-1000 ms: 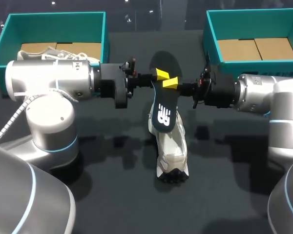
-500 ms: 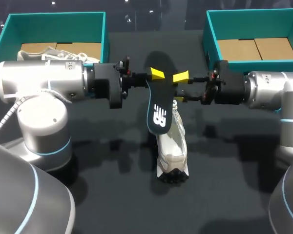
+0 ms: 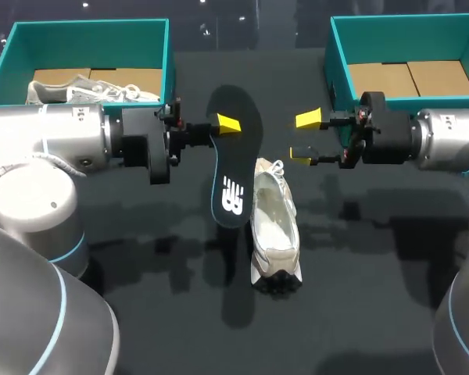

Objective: Take the shoe out of the shoebox, open the shoe tongue, remove and reinsert the insole, then place the shoe into the shoebox

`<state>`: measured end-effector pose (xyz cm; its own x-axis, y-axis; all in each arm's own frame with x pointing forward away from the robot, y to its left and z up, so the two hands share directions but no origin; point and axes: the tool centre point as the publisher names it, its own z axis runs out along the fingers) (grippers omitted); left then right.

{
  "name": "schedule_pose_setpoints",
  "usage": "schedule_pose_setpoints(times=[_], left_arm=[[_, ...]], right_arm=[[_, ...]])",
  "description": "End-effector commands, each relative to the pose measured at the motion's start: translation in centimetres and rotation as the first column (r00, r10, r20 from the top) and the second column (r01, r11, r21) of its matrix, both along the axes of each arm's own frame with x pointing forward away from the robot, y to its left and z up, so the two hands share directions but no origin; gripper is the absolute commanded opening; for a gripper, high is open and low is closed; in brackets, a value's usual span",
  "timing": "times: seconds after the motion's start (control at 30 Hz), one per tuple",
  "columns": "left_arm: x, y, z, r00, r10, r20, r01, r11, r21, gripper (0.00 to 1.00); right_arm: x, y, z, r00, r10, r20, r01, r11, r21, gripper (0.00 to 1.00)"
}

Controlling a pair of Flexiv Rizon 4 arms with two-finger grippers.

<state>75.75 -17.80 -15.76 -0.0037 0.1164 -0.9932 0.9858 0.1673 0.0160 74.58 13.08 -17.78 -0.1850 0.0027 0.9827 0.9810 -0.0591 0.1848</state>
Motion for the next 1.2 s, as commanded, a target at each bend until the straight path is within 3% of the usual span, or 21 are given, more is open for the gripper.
schedule_pose_setpoints(times=[0.03,0.3,0.37,0.8,0.9,1.2], left_arm=[[-1.1,0.7,0.1,1.000,0.001,-0.005,-0.001,1.000,0.007,0.00],[-2.6,0.6,0.6,0.999,0.003,-0.046,-0.003,1.000,0.004,0.00],[-3.2,0.8,0.7,0.998,0.010,-0.064,-0.010,1.000,-0.012,0.00],[-3.2,0.8,0.7,0.998,0.010,-0.064,-0.010,1.000,-0.012,0.00],[-4.4,0.4,1.0,0.996,-0.006,-0.093,0.008,1.000,0.022,0.00],[-6.4,0.2,1.2,0.960,-0.073,-0.270,0.089,0.995,0.046,0.00]], right_arm=[[-0.4,-0.3,-0.1,0.995,0.057,0.086,-0.053,0.997,-0.052,1.00],[-0.5,-1.4,-1.1,0.956,0.162,0.243,-0.115,0.974,-0.195,1.00],[-0.6,-1.7,-1.7,0.939,0.133,0.317,-0.092,0.986,-0.142,1.00],[-0.6,-1.7,-1.7,0.939,0.133,0.317,-0.092,0.986,-0.142,1.00],[-1.2,-1.9,-1.8,0.892,0.223,0.392,-0.118,0.954,-0.274,1.00],[-2.3,-2.9,-3.0,0.758,0.338,0.558,-0.087,0.900,-0.428,1.00]])
